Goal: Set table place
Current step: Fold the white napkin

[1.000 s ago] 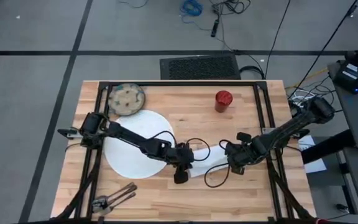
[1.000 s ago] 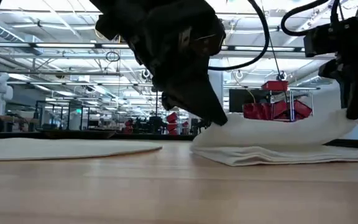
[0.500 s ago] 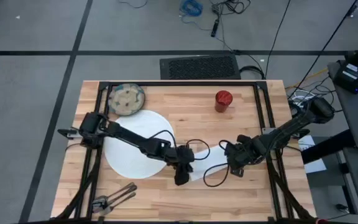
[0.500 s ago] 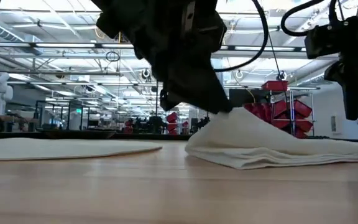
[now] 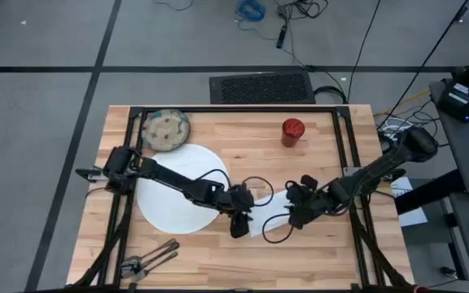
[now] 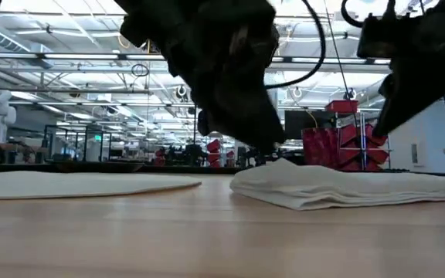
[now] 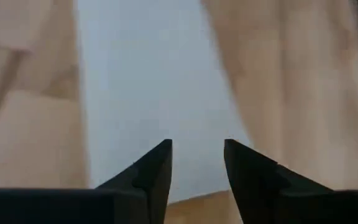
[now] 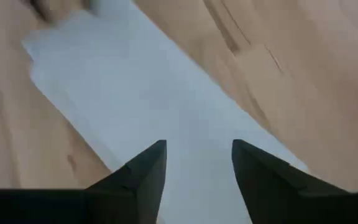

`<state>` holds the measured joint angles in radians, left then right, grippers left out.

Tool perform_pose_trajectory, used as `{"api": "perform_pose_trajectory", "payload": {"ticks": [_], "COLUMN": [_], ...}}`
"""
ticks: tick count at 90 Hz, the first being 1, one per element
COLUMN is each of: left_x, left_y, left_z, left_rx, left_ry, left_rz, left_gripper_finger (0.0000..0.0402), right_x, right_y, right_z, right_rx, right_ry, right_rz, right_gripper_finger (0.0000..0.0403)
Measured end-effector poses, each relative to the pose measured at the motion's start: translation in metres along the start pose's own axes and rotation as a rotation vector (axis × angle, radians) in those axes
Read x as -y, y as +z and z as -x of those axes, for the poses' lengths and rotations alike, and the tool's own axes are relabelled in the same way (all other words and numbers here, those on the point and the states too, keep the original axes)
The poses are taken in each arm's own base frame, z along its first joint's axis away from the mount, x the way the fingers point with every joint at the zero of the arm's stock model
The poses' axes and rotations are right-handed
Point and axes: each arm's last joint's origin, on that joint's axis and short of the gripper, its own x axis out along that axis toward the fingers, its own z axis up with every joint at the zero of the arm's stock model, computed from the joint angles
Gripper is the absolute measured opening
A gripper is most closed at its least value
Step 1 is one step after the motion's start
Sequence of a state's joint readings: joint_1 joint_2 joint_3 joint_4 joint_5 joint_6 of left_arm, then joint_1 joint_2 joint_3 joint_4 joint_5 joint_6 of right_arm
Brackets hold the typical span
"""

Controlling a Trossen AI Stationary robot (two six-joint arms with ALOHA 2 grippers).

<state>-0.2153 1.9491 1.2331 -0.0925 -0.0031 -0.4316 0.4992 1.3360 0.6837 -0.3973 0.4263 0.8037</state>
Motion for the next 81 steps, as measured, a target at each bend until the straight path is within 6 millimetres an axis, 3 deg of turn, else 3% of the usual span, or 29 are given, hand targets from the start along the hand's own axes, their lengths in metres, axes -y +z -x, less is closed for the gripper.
{"api": "perform_pose_trajectory", "payload": {"ticks": [16,34,61,81], "left_x": [-0.006,-0.018,-0.021,-0.018], "left_y": [0.001,-0.006,-0.027,-0.033], "left_z": [0.015,0.025,-0.006,-0.024], "left_rx": [-0.045,-0.082,-0.154,-0.125], "left_ry": [0.071,0.340,0.306,0.296], "left_rz": [-0.038,-0.078,-0.071,-0.084], "left_gripper_finger": [0.0132,0.0132,0.0132,0.0132], "right_x": [-0.021,-0.043,-0.072,-0.077], "right_y": [0.003,0.007,0.013,0.000], "right_z": [-0.027,-0.059,-0.096,-0.093], "right_rx": [0.121,0.242,0.237,0.106], "right_ry": [0.102,0.115,0.081,0.142], "right_rz": [0.073,0.160,0.320,0.378], "right_gripper_finger": [0.0160,0.0160,0.0160,0.0160]}}
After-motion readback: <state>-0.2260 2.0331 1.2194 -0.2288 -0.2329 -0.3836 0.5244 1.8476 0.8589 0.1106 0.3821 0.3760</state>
